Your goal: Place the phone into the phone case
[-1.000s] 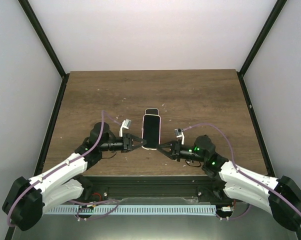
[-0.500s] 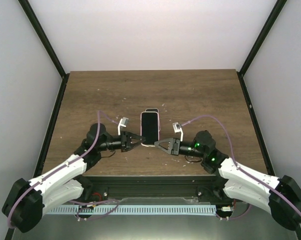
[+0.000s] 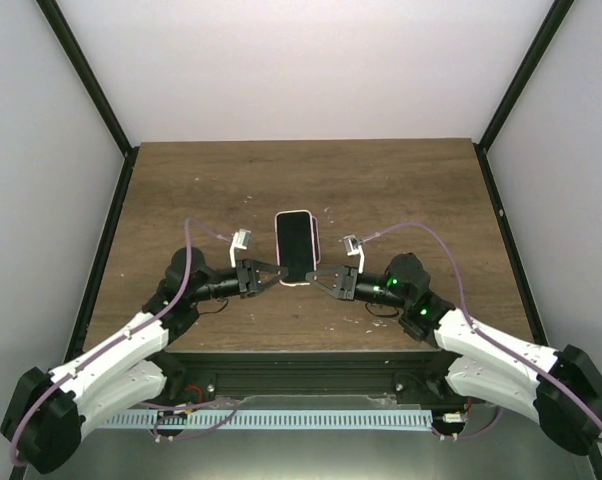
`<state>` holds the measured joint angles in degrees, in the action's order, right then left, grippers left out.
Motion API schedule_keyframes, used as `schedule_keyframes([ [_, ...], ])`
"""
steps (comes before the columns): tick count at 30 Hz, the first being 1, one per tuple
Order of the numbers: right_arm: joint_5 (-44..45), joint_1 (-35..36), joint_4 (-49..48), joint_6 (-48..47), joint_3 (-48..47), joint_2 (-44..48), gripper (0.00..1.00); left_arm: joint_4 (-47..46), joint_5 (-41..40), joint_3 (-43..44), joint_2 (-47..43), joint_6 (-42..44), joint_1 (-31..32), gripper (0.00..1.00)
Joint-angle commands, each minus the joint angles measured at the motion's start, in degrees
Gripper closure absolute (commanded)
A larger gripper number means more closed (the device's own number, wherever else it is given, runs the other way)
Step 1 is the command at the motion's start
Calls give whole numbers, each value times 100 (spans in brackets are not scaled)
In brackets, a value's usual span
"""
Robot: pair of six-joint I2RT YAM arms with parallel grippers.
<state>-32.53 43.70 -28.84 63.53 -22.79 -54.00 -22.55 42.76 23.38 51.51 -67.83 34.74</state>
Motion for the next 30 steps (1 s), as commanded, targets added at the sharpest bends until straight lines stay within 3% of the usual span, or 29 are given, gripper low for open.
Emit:
schedule_keyframes([
  [1,-21,25,-140,-682,-466,214,99,734,256,279,-190,566,40,78],
  [4,-410,24,338,-1046,-580,435,99,669,501,299,-266,833,19,55],
  [6,-920,14,831,-1294,-877,393,99,663,638,334,-266,941,4,50],
  [8,-1319,21,1358,-1512,-1188,234,98,594,833,369,-207,994,0,52],
  [11,-1620,17,1714,-1663,-1428,100,98,610,959,450,-109,971,-23,71],
  [13,-1742,19,2006,-1895,-1575,41,99,524,982,442,-78,840,-60,73],
  [23,-2165,-51,2729,-2383,-1948,-225,99,200,1114,435,-206,367,-260,61],
  [30,-2079,-175,2384,-2009,-1773,-9,99,-206,778,348,-599,79,-301,47],
])
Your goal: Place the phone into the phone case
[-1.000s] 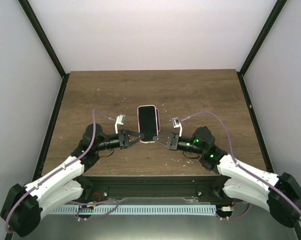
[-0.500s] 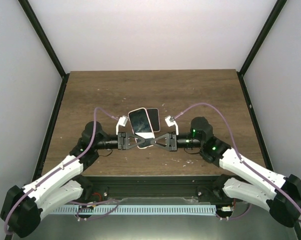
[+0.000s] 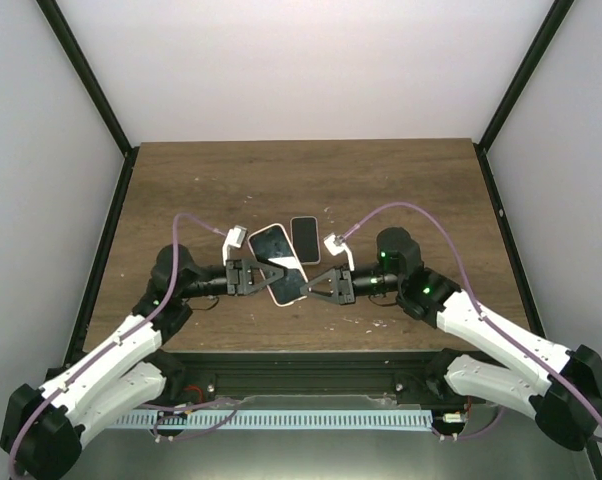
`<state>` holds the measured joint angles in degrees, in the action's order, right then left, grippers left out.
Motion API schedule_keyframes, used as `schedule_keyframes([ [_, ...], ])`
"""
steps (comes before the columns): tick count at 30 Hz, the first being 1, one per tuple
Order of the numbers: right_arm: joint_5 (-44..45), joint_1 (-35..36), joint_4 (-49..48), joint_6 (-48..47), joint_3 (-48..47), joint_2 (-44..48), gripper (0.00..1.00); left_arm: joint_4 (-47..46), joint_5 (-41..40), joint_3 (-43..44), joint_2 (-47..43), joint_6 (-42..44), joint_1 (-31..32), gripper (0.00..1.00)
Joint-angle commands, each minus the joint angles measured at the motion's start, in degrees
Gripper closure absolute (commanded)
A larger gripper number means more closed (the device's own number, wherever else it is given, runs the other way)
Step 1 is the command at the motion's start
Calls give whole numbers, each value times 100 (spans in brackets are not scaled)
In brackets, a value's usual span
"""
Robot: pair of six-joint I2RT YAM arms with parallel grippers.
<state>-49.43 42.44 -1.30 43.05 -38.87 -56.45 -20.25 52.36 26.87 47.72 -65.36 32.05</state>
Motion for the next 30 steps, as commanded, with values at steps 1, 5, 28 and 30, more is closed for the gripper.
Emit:
schedule_keyframes([
  [1,-441,-57,-436,74,-118,257,99,-429,-218,-3,-254,-172,-39,47],
  [5,-532,-77,-585,174,-9,307,99,-251,-356,-34,-366,-151,-68,63],
  [28,1107,-140,-2605,2446,1356,678,46,-1495,-1357,-42,139,-936,-98,99],
  [30,1210,-109,-2906,2714,1450,605,53,-1640,-1404,-97,194,-1025,-96,99],
])
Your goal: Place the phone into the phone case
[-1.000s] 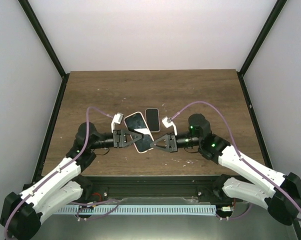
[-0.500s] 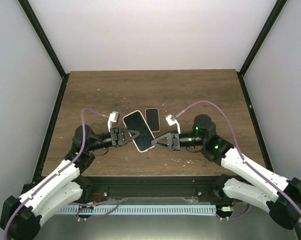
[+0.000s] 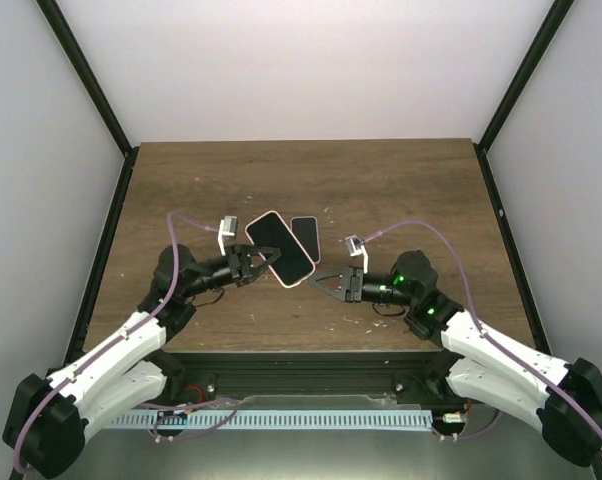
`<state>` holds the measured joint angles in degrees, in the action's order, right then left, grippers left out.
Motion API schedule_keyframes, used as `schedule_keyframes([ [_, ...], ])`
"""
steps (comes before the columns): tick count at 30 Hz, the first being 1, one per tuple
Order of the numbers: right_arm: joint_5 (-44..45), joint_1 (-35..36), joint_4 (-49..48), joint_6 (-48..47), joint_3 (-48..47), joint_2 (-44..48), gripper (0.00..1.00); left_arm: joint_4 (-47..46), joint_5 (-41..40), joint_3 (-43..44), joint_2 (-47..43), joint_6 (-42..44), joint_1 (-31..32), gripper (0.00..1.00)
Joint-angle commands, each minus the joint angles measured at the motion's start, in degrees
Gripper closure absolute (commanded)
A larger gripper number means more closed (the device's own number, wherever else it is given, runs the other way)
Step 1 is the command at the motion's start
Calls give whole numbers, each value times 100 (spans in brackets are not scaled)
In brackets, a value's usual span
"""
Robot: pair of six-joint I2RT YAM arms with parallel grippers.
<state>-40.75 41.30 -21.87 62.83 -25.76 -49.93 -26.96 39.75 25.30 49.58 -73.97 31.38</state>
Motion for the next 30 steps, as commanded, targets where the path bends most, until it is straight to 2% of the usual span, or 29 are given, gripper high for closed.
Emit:
schedule_keyframes([
  [1,382,28,-980,813,161,-92,57,-1001,-171,46,38,-201,-26,99],
  [6,566,123,-1261,940,106,-276,66,-1165,-162,58,128,-327,-24,99],
  [18,594,171,-1649,1002,16,-553,78,-1400,-163,31,133,-665,-27,99],
  [22,636,257,-1877,895,-35,-659,89,-1469,-201,11,114,-856,-26,99],
  [30,838,365,-2270,364,-66,-547,97,-2121,-302,-200,195,-1534,-27,99],
])
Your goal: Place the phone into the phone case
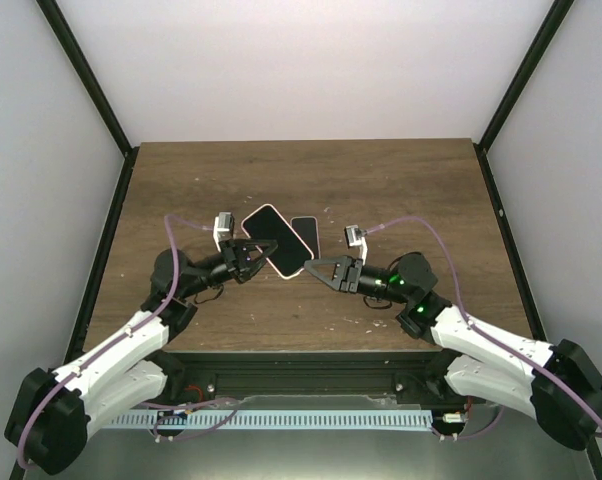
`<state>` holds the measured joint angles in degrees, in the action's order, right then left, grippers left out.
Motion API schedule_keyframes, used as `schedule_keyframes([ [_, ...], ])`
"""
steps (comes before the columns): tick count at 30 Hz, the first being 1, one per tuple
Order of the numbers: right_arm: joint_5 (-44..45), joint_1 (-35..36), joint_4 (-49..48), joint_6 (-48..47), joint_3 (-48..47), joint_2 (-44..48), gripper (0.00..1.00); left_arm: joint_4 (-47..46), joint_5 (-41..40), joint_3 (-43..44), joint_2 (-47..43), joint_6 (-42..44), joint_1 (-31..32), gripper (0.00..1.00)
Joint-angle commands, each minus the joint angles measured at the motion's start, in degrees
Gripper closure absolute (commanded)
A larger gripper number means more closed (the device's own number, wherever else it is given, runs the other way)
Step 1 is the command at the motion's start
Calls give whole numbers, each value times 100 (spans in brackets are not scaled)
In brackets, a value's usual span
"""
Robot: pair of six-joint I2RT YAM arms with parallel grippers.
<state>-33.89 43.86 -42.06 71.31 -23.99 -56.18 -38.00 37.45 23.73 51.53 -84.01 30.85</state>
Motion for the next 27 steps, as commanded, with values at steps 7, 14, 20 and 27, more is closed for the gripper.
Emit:
schedule_keyframes([
  [7,95,150,-402,-1403,-352,280,99,-1497,-248,-292,74,-1146,29,99],
  [14,-463,147,-740,-2348,-517,207,99,-1744,-266,-414,143,-1511,26,99],
  [20,-928,150,21,-3513,-1058,138,99,-1792,-206,-447,162,-1617,31,99],
  [27,-740,150,1324,-3860,-1610,83,92,-2178,-247,-480,264,-1730,24,99],
])
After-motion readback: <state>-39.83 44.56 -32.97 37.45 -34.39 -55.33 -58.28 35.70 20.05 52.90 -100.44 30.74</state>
